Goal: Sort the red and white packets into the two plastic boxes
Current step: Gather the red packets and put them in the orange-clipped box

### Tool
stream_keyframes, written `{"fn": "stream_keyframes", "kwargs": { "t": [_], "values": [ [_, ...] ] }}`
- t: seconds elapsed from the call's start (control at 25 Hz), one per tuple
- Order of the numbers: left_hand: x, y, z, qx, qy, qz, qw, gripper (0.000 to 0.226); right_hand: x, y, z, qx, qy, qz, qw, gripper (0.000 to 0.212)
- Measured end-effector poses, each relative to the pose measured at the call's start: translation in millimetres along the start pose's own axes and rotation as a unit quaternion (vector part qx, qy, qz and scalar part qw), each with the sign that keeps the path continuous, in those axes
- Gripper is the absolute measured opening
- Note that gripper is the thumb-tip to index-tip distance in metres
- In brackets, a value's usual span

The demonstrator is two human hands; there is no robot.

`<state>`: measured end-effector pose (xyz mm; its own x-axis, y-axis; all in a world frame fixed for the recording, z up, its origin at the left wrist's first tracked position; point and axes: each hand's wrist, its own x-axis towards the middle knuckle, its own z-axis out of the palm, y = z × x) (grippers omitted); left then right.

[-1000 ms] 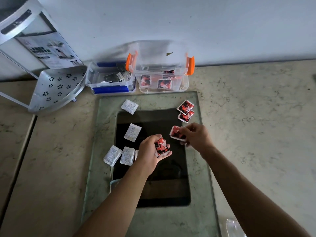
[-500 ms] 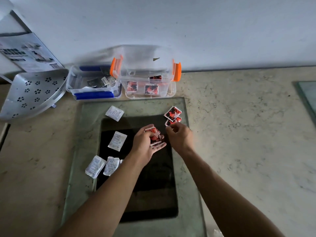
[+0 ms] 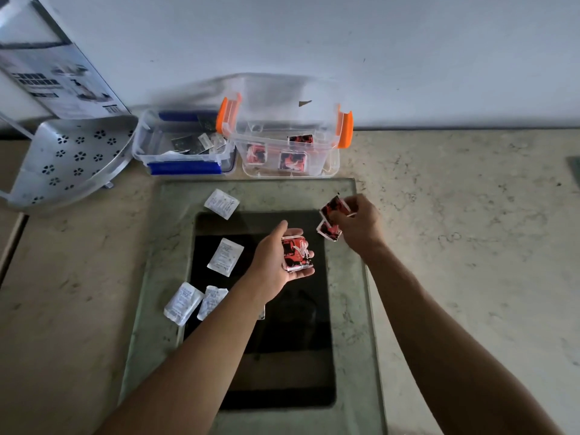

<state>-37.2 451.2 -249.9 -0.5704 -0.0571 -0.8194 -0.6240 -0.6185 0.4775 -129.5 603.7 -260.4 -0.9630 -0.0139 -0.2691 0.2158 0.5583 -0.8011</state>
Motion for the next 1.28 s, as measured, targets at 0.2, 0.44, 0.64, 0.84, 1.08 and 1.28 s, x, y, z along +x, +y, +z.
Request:
{"fn": "stream_keyframes", "kwargs": {
  "t": [0.2,0.44,0.64,0.84,1.08,1.28],
  "values": [
    [2.6,-5.4,2.0,-0.003,-0.032,0.006,0.999,0.065,-36.5,-16.4,-10.6,0.002,-0.28,-0.069,0.957,0.016],
    [3.5,-13.5,7.7,0.01,-0.012,-0.001,1.0,0.061,-36.6,-8.9,2.1,0.016,-0.17,-0.082,0.982,0.046],
    [6.5,-11.8,0.3,-0.005,-0.025,0.011,1.0,0.041,-9.7,12.2,4.7,-0.141,-0.015,-0.005,0.99,0.056],
    [0.7,-9.4,-3.9,-0.021,-0.028,0.019,0.999,0.025,-12.0,16.7,8.8,-0.146,-0.031,-0.023,0.989,0.035],
    [-1.0,-9.4,-10.0,-0.004,-0.02,0.021,1.0,0.028,-33.3,-16.3,-8.6,0.132,-0.161,0.039,0.977,0.02],
    [-5.6,-10.1,-12.4,-0.039,-0.082,0.041,0.995,0.045,-58.0,-25.9,4.8,-0.043,-0.22,-0.131,0.966,0.025]
  ]
}}
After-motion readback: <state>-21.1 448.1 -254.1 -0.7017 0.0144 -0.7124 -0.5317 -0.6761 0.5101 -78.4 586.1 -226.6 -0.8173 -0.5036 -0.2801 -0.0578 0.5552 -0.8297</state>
